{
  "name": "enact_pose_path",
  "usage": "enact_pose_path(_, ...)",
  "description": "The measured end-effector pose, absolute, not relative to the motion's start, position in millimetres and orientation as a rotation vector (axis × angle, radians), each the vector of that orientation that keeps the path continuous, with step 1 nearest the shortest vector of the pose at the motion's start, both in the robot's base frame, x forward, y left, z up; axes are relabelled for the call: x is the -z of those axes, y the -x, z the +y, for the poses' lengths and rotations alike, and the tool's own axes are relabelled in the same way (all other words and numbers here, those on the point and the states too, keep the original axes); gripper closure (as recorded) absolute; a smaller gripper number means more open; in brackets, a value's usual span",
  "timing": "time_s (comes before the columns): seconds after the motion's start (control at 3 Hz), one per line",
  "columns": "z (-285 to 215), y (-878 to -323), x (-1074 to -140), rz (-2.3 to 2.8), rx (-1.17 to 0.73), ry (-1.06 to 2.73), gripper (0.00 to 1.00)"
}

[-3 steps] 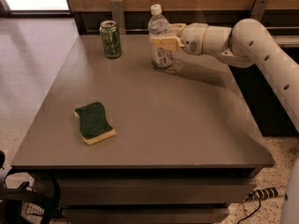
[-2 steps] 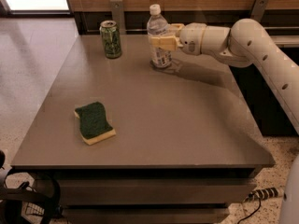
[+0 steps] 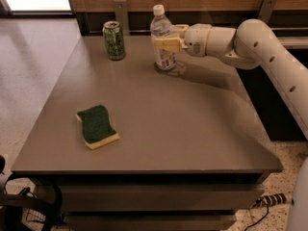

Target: Move blue plastic bottle near sponge

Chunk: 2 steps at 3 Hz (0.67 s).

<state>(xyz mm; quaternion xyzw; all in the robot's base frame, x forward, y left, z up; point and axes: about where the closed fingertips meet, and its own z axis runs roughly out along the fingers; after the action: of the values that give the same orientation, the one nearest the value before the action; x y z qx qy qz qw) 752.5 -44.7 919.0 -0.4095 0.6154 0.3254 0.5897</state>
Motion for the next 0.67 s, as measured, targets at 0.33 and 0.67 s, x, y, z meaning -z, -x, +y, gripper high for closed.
enact_pose_path(0.33,-49.5,-736.0,-949.0,1.397,-0.744,0.943,1.0)
enact_pose_path(0.67,-58.5,-705.5,-979.4,1.363,-0.757,0.92,1.0)
